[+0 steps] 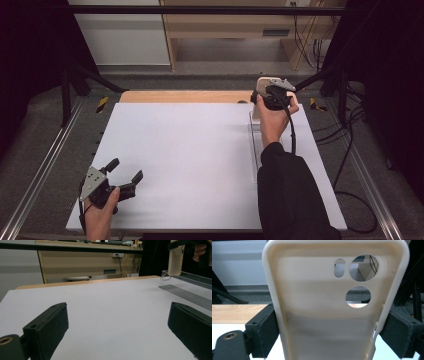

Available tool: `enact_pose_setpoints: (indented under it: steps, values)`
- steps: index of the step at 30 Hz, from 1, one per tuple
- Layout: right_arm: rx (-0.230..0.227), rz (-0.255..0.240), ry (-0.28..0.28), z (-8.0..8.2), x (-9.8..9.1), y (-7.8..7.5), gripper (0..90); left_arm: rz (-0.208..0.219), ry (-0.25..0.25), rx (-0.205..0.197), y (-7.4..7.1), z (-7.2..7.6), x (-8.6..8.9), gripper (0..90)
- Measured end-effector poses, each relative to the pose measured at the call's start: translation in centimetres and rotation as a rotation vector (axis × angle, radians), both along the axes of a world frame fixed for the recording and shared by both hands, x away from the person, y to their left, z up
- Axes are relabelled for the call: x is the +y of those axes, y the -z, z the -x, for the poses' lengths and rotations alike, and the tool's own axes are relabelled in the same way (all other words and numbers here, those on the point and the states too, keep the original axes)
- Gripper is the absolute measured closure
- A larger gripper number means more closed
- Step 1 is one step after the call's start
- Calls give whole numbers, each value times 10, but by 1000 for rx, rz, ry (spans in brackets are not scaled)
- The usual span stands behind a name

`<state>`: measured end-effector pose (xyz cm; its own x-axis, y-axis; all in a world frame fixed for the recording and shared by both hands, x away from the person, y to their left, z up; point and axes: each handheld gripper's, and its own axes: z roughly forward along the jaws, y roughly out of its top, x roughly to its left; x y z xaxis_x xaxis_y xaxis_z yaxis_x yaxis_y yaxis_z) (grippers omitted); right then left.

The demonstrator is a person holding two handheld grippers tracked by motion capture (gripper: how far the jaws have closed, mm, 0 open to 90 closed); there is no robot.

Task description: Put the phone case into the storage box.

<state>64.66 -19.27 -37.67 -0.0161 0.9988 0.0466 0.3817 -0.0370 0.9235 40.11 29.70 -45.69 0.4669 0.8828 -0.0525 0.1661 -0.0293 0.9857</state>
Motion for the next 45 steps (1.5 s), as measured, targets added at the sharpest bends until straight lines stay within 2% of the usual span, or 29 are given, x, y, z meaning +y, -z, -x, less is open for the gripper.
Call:
enact_pose_setpoints:
  steps: [5, 14, 24, 28, 35, 45]
  values:
    - [3, 2, 17, -3, -2, 9, 122, 1, 5, 2, 0, 0, 0, 28]
    - [30, -3, 13, -4, -6, 24, 122, 7, 20, 6, 0, 1, -1, 28]
    - [21, -4, -3, -3, -5, 26, 122, 8, 21, 6, 0, 1, -1, 28]
    - [35, 33, -12, -5, -1, 29, 122, 7, 22, 11, 1, 1, -1, 28]
    - [38, 29, -23, -7, 4, 34, 121, 7, 22, 11, 1, 1, -1, 28]
    - [33, -1, -26, -9, 2, 37, 122, 4, 26, 14, 1, 0, -1, 28]
